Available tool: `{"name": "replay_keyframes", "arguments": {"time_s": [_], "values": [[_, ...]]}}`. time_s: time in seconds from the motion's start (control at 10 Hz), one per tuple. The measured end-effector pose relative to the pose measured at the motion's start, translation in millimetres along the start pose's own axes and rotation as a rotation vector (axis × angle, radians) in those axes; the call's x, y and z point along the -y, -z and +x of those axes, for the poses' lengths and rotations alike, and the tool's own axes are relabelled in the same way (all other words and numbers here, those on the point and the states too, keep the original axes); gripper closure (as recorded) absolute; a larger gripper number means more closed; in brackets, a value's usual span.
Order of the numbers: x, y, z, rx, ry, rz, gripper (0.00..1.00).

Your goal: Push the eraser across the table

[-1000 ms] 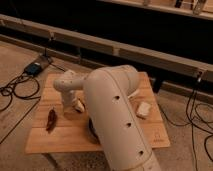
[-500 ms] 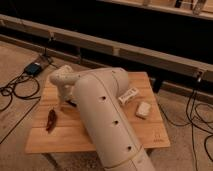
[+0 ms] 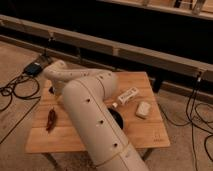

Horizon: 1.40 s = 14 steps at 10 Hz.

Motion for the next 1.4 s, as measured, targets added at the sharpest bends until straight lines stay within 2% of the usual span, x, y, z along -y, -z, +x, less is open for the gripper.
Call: {"name": "replay_keyframes", "arguments": {"time_s": [0.4,0.5,1.4], "values": [[-8.6,2.8,-26.9,0.013,0.040,0.024,0.35],[-14.4,4.1,-27.7,0.014,0.067,0.038,0.35],[-10.5,5.6,-27.4,0.010,0.065,0.043,0.35]]}}
